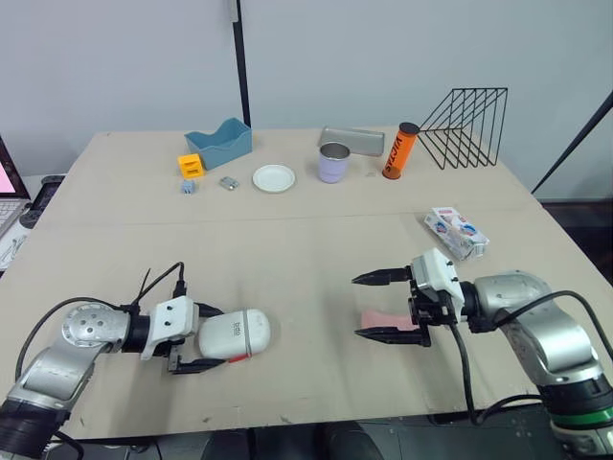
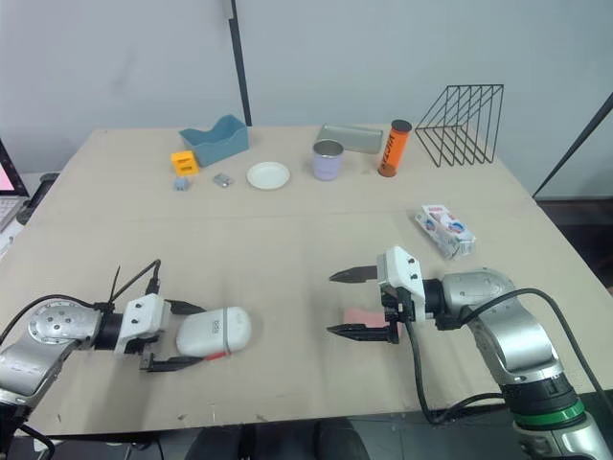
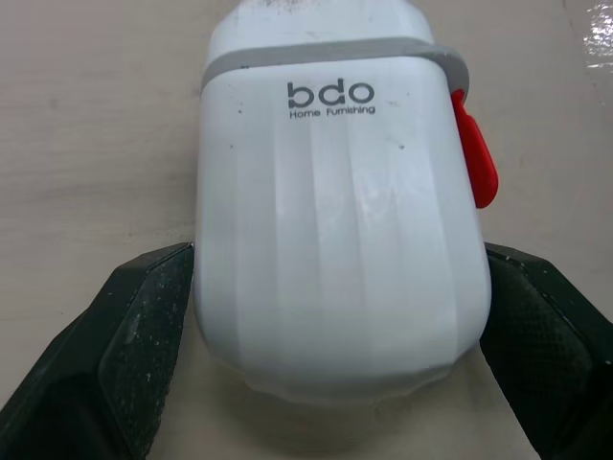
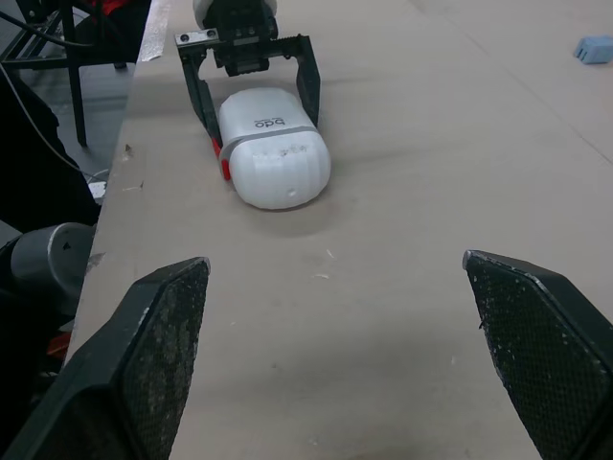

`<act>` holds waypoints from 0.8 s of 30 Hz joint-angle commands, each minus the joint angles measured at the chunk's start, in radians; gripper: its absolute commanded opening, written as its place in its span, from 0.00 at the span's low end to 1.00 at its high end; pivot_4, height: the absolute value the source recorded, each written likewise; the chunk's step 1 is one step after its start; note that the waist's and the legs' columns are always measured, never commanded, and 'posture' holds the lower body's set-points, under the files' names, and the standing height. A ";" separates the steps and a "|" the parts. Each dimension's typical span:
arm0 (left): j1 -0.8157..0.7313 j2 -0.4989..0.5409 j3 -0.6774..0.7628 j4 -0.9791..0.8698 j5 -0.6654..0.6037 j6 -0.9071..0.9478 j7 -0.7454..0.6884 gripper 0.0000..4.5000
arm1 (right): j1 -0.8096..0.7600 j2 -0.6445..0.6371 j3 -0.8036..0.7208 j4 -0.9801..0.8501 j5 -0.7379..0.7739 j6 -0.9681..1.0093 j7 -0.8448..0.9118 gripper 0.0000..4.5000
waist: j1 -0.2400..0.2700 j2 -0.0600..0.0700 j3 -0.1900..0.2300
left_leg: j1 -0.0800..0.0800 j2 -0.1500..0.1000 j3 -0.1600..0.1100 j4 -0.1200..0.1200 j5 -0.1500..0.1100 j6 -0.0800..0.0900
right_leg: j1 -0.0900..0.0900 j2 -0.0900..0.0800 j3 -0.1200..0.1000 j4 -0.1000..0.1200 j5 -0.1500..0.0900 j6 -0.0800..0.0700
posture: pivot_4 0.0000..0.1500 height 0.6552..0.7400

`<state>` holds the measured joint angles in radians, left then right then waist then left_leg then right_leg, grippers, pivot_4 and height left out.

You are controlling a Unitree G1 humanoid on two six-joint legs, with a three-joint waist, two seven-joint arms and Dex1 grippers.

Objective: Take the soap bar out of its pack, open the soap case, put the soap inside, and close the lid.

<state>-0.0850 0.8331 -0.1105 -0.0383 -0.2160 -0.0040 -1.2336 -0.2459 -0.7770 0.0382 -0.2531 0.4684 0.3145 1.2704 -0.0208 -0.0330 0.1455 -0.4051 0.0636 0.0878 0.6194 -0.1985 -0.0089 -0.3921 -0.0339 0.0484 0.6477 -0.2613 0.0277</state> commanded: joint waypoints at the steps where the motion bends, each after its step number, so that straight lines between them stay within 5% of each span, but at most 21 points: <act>1: -0.022 -0.002 0.004 0.005 -0.001 -0.017 -0.009 1.00 | -0.004 -0.013 -0.027 -0.039 0.013 -0.008 -0.007 0.98 | 0.000 0.000 0.000 | 0.000 0.000 0.000 0.000 0.000 0.000 | 0.000 0.000 0.000 0.000 0.000 0.000 | 1.00 0.99; 14: -0.025 -0.021 -0.003 0.042 -0.001 -0.037 -0.007 1.00 | -0.016 -0.011 -0.020 -0.032 0.010 -0.010 -0.014 0.98 | 0.000 0.000 0.000 | 0.000 0.000 0.000 0.000 0.000 0.000 | 0.000 0.000 0.000 0.000 0.000 0.000 | 1.00 0.99; 18: -0.016 -0.027 -0.004 0.041 -0.006 -0.039 -0.011 0.77 | -0.019 -0.010 -0.020 -0.030 0.010 -0.010 -0.015 1.00 | 0.000 0.000 0.000 | 0.000 0.000 0.000 0.000 0.000 0.000 | 0.000 0.000 0.000 0.000 0.000 0.000 | 1.00 0.99; 24: -0.016 -0.032 -0.010 0.035 0.002 -0.044 -0.006 0.77 | -0.018 -0.007 -0.014 -0.033 0.006 -0.010 -0.018 1.00 | 0.000 0.000 0.000 | 0.000 0.000 0.000 0.000 0.000 0.000 | 0.000 0.000 0.000 0.000 0.000 0.000 | 1.00 0.99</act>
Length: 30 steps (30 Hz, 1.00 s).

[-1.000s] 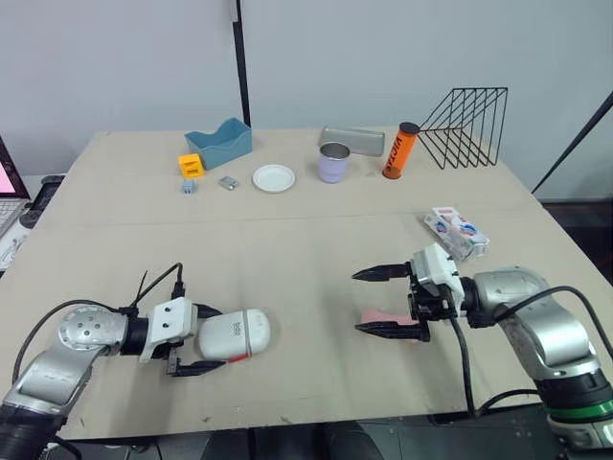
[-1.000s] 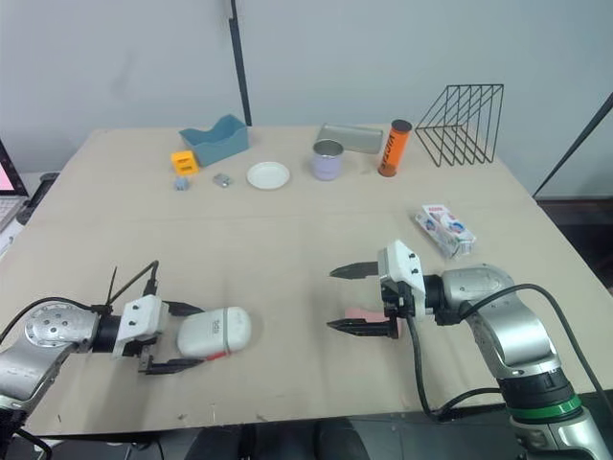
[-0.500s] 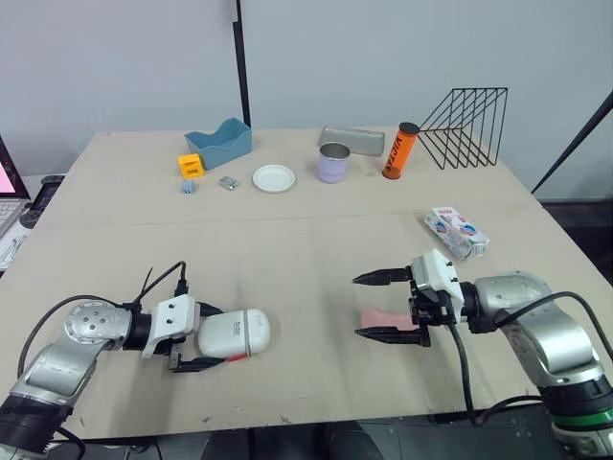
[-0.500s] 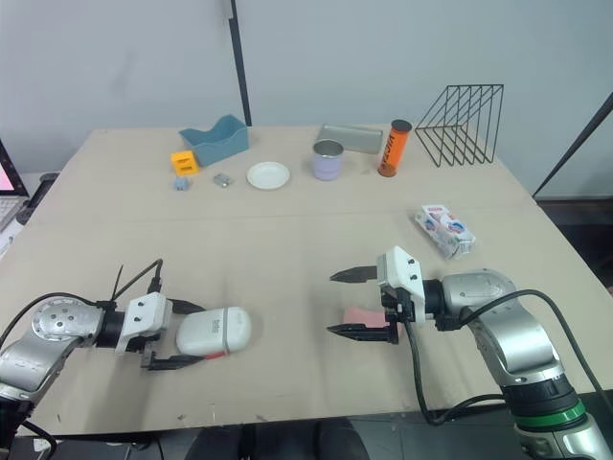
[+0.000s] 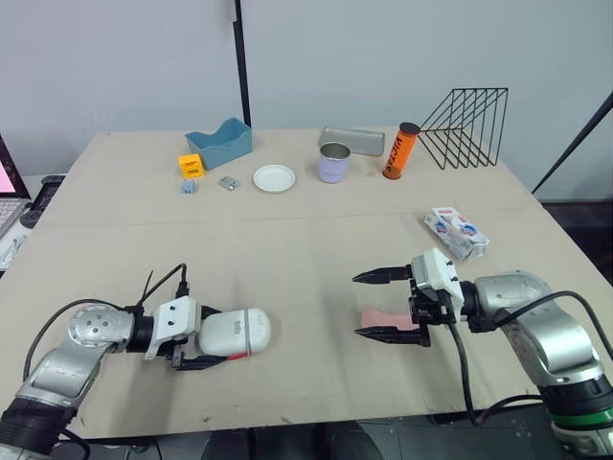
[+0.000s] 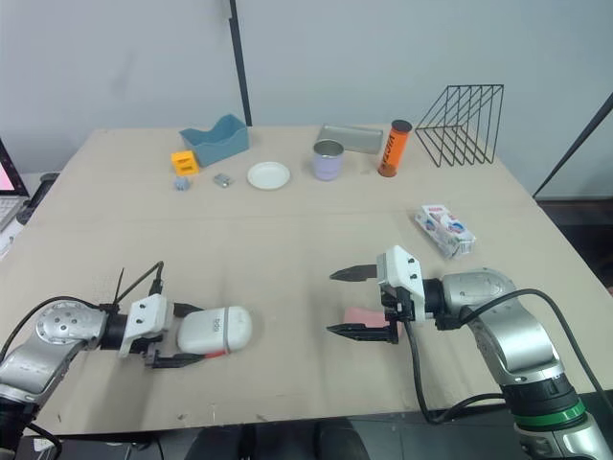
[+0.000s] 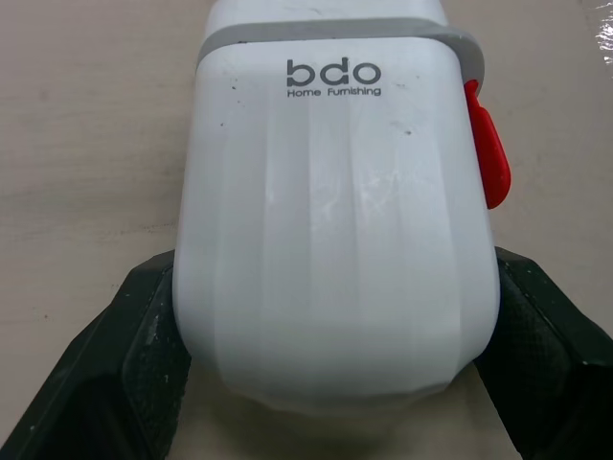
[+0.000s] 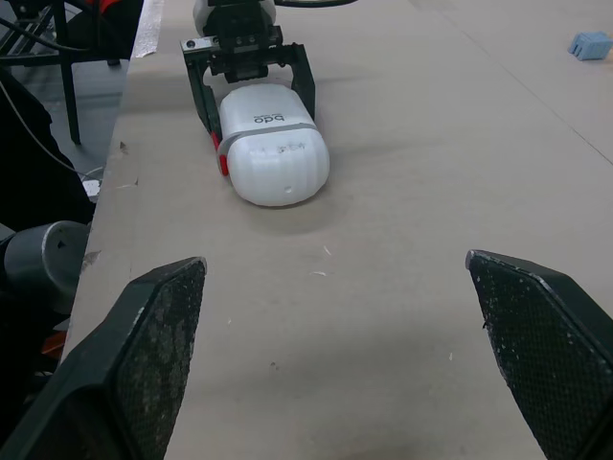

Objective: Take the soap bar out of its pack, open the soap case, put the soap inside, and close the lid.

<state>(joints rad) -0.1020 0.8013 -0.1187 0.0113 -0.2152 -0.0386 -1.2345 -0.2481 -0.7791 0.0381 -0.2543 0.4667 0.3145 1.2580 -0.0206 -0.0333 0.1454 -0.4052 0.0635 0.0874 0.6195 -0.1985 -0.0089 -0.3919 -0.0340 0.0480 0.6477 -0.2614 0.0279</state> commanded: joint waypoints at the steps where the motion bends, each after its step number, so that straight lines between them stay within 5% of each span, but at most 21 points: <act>1: 0.001 0.001 -0.002 -0.021 -0.002 -0.004 -0.008 0.77 | -0.017 -0.004 -0.014 -0.033 0.009 -0.006 -0.008 1.00 | 0.000 0.000 0.000 | 0.000 0.000 0.000 0.000 0.000 0.000 | 0.000 0.000 0.000 0.000 0.000 0.000 | 1.00 0.99; 11: -0.074 0.002 0.055 -0.083 -0.020 -0.032 0.041 0.77 | -0.159 0.042 -0.032 0.003 0.081 0.360 -0.242 1.00 | 0.000 -0.001 0.000 | 0.000 0.000 -0.001 0.000 0.000 0.000 | 0.000 0.000 0.000 0.000 0.001 -0.001 | 1.00 0.99; 20: -0.096 -0.052 0.031 -0.156 -0.017 -0.034 0.078 0.77 | -0.472 0.207 -0.171 0.202 0.307 1.246 -0.517 1.00 | -0.002 -0.001 0.000 | -0.002 0.000 0.000 -0.001 0.000 0.000 | -0.003 0.000 0.001 0.000 0.001 -0.002 | 1.00 0.99; 30: -0.106 -0.121 0.005 -0.178 -0.008 -0.027 0.125 0.77 | -0.516 0.260 -0.121 0.347 0.693 1.300 -0.803 1.00 | -0.003 -0.003 -0.002 | -0.004 0.000 0.001 0.000 0.000 0.001 | -0.005 0.003 0.002 0.000 0.006 0.005 | 1.00 0.99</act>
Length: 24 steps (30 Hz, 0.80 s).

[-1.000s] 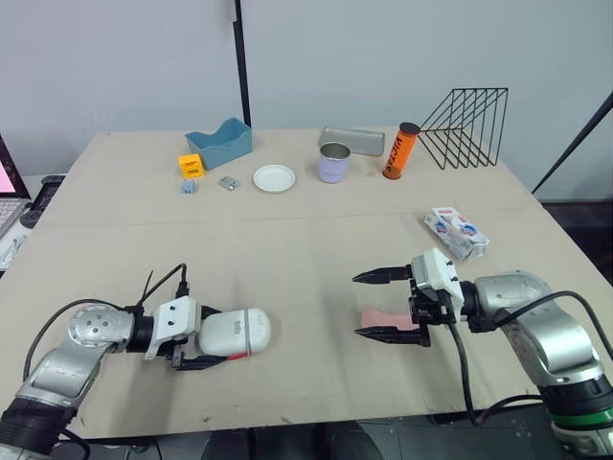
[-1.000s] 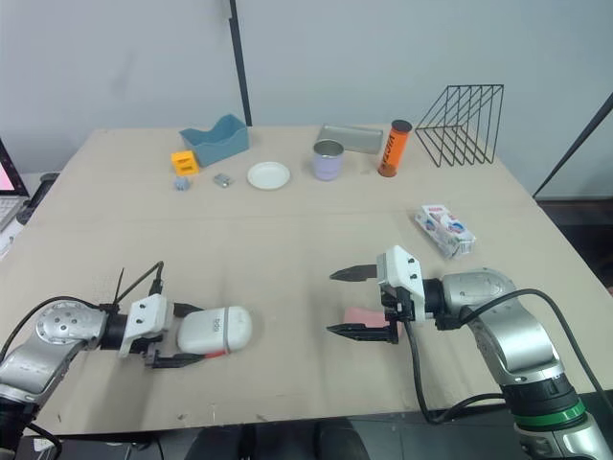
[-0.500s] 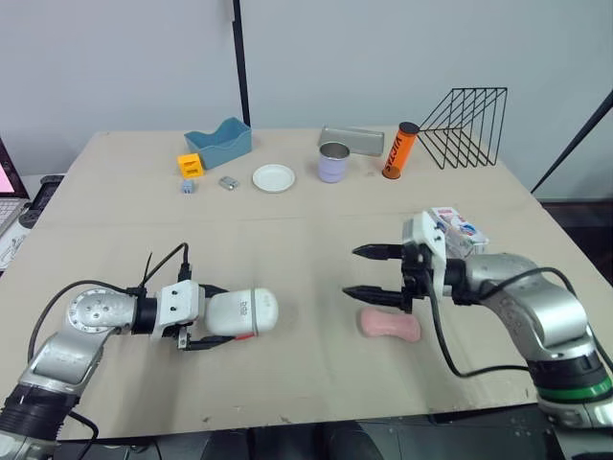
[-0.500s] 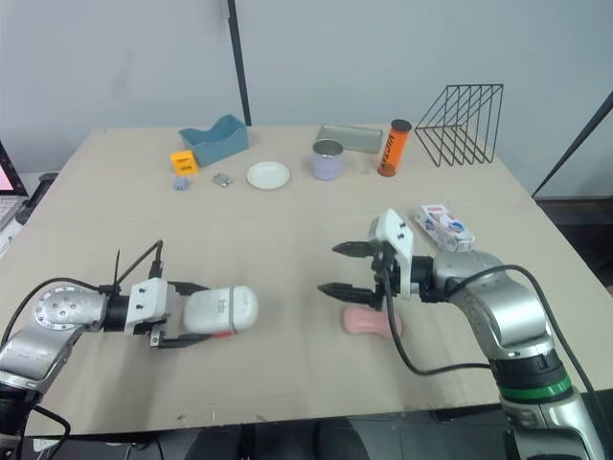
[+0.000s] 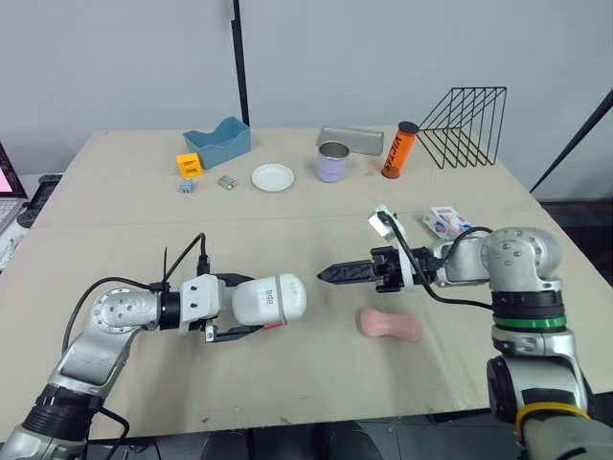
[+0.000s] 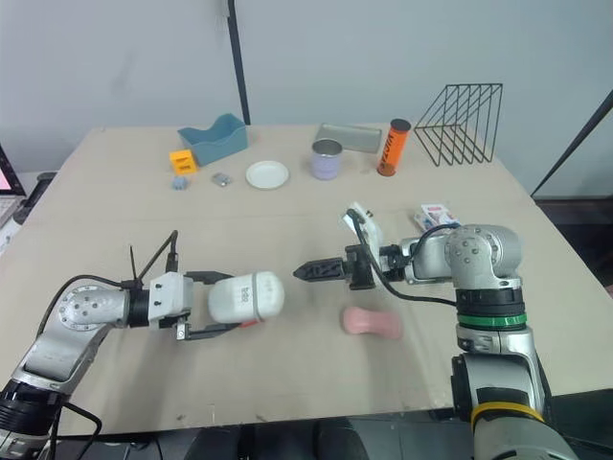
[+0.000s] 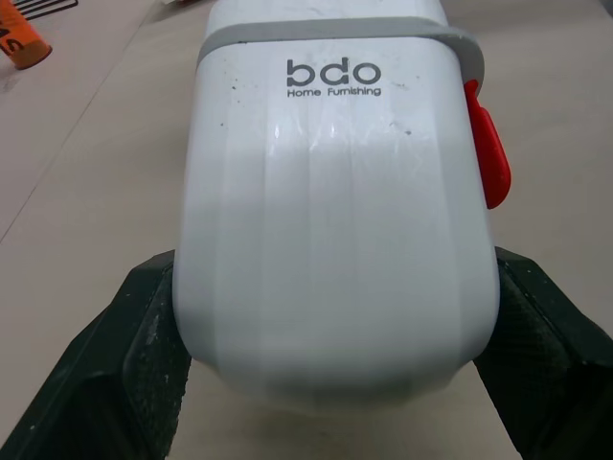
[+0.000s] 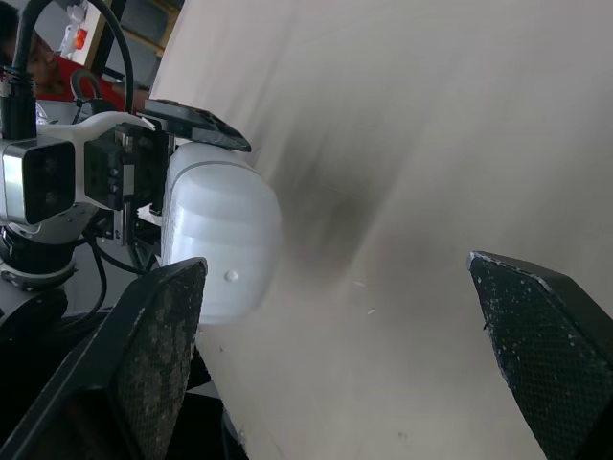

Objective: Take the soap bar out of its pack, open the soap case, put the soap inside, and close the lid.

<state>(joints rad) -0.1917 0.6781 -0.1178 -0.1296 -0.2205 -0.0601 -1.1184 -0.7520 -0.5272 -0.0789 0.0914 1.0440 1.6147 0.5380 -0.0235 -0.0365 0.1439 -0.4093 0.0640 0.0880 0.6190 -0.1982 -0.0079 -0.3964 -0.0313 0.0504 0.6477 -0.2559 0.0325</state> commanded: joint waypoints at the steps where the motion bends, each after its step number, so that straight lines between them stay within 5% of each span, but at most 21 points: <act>1: -0.018 0.000 0.002 -0.037 -0.002 -0.005 0.010 0.77 | -0.009 0.017 -0.003 0.004 0.146 0.000 -0.116 1.00 | 0.000 0.000 0.000 | 0.000 0.000 0.000 0.000 0.000 0.000 | 0.000 0.001 0.001 0.000 0.000 0.000 | 1.00 0.99; 11: -0.040 -0.017 -0.035 -0.024 -0.014 0.024 -0.006 0.77 | -0.025 0.076 -0.003 0.045 0.402 0.000 -0.362 1.00 | -0.001 0.000 0.000 | -0.002 0.002 0.000 0.000 0.000 0.000 | -0.003 0.008 0.007 0.000 0.001 0.002 | 1.00 0.99; 24: -0.094 -0.055 -0.046 0.008 -0.005 0.031 0.002 0.77 | 0.013 0.124 -0.003 0.067 0.479 0.000 -0.494 0.95 | -0.002 0.000 0.000 | -0.007 0.002 -0.002 0.001 0.001 0.002 | -0.006 0.008 0.006 0.000 0.002 0.003 | 1.00 0.99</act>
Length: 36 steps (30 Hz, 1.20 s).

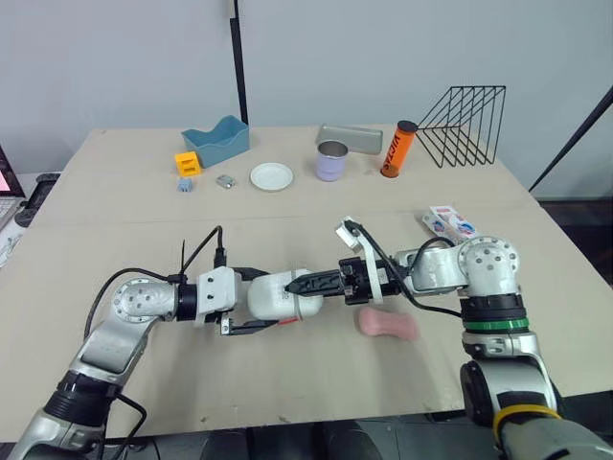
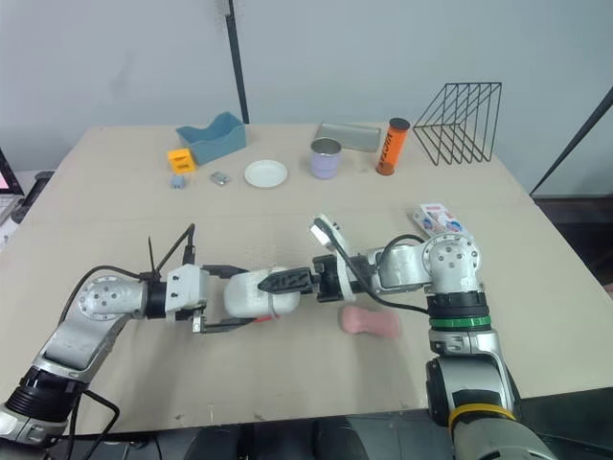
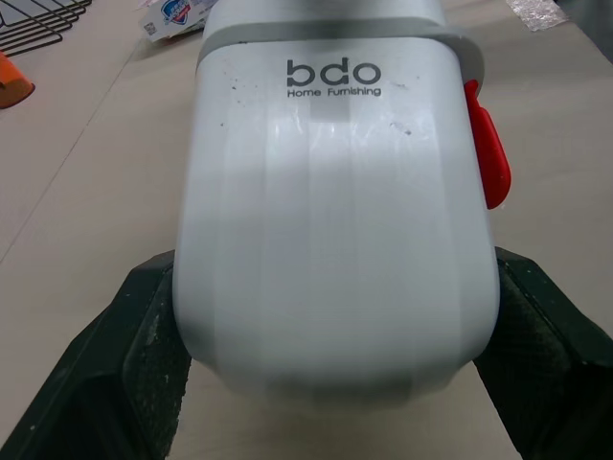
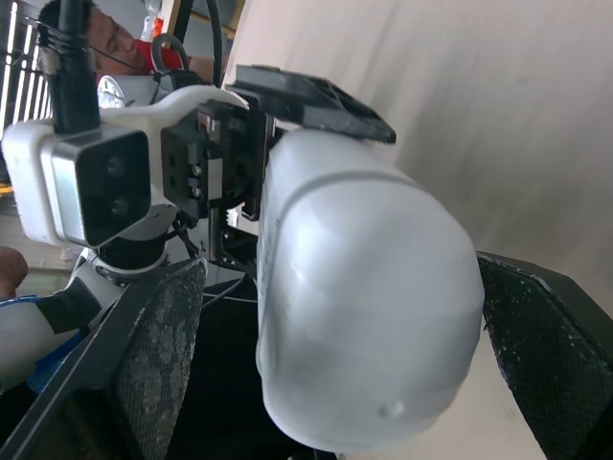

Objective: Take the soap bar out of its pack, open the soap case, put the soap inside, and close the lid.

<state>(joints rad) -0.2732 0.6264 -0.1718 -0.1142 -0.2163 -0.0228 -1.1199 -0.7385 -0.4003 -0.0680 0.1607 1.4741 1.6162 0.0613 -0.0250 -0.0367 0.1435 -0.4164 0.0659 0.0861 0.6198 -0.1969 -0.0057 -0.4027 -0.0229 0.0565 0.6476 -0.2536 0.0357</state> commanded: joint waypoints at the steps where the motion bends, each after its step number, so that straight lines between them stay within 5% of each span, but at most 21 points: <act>1: -0.013 -0.004 0.007 -0.007 -0.009 -0.006 0.004 0.77 | 0.000 -0.002 -0.015 0.002 0.056 -0.002 -0.025 0.89 | 0.000 0.000 0.000 | 0.000 0.000 0.000 0.000 0.000 0.000 | 0.000 0.000 0.000 0.000 0.000 0.000 | 1.00 0.99; 5: -0.018 -0.012 0.006 -0.004 -0.007 -0.004 0.010 0.77 | 0.001 -0.008 0.003 0.017 0.099 -0.002 -0.045 0.54 | 0.000 0.000 0.000 | 0.000 0.000 0.000 0.000 0.000 0.000 | 0.000 0.000 0.000 0.000 0.000 0.000 | 1.00 0.99; 7: -0.019 -0.015 0.005 -0.001 -0.003 -0.009 0.013 0.77 | 0.003 -0.008 0.010 0.022 0.128 -0.002 -0.059 0.46 | 0.000 0.000 0.000 | -0.001 0.000 -0.001 0.000 0.000 0.001 | 0.000 0.000 0.000 0.000 0.000 0.000 | 1.00 0.99; 17: -0.014 -0.018 0.007 -0.013 -0.003 -0.002 0.010 0.77 | 0.014 -0.023 0.054 0.039 0.213 -0.037 -0.126 0.46 | 0.000 0.000 0.000 | -0.002 0.000 -0.001 0.000 0.001 0.001 | -0.001 0.000 0.000 0.000 0.000 0.000 | 1.00 0.99; 36: -0.004 0.000 0.021 -0.027 -0.007 0.008 0.002 0.77 | 0.041 -0.037 0.041 0.103 0.102 -0.035 -0.084 0.46 | 0.000 0.000 0.000 | -0.004 0.000 -0.002 0.000 0.001 0.002 | -0.003 0.000 -0.001 0.000 0.001 0.001 | 1.00 0.99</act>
<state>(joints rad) -0.2681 0.6151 -0.1882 -0.1007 -0.1958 0.0049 -1.1223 -0.6933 -0.4259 -0.0285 0.2722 1.6069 1.5648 -0.0022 -0.0253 -0.0367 0.1433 -0.4205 0.0662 0.0843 0.6201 -0.1958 -0.0039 -0.4054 -0.0228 0.0559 0.6471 -0.2529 0.0367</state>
